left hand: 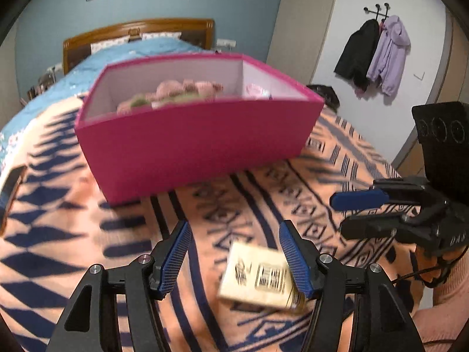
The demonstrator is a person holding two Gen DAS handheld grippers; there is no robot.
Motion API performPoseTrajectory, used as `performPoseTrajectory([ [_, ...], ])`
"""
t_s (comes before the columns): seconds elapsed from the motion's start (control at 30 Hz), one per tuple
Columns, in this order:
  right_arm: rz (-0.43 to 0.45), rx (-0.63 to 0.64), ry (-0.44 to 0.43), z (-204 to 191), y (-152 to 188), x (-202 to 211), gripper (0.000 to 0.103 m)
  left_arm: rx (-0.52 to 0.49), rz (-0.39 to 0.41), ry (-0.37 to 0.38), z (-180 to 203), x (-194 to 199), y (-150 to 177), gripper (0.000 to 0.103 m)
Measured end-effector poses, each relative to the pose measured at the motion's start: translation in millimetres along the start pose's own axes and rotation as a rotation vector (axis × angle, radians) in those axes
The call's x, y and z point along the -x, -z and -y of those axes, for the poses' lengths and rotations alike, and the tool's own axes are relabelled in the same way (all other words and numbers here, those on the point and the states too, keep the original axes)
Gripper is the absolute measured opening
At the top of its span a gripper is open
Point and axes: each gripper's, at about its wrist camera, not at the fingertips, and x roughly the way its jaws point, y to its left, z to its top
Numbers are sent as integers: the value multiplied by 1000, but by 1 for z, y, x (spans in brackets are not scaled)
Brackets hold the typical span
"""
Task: Organize objects
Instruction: 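Move the right gripper down to the cream paper tissue pack, then close the right gripper on the cream tissue pack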
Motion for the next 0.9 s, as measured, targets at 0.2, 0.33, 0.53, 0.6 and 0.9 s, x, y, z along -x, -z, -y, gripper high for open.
performPoseTrajectory([
  [0.2,-70,-43,-43,-2,22,-22,42,4,-44,22,2,-7,18,63],
  [0.33,-85,-80,-79,-2,31,-30,42,26,-65,35,0,-12,24,60],
  [0.53,-105,-132,-118,2,42,-39,42,63,-84,90,-4,-16,30,58],
  [0.6,-103,-148,-127,6,43,-43,42,71,-103,127,-4,-18,31,58],
  [0.9,-60,-213,-147,20,35,-41,41,98,-122,169,-3,-21,34,56],
])
